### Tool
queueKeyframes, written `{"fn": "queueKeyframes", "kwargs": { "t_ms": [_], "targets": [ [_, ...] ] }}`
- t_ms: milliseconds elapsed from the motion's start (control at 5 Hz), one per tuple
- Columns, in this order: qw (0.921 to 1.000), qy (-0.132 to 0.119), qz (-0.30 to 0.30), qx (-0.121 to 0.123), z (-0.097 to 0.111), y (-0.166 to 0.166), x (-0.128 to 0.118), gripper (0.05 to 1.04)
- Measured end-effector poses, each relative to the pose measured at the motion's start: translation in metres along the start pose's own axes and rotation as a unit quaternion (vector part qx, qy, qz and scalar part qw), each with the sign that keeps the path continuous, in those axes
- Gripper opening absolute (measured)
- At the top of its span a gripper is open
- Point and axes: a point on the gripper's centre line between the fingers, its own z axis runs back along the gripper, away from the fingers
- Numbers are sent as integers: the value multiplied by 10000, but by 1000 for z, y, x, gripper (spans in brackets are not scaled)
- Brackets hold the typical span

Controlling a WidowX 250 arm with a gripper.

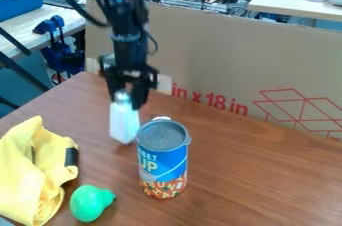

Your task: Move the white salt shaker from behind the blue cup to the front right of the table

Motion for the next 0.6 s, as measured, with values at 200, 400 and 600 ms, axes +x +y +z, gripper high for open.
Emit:
{"fn": "queueKeyframes", "kwargs": {
  "t_ms": [200,400,600],
  "targets": [
    [9964,-817,-42,214,57,-18,-19,609],
    [9913,-1279,-299,134,109,-47,-29,609],
    [9874,-1376,-780,-19,124,-91,-29,609]
  ]
}}
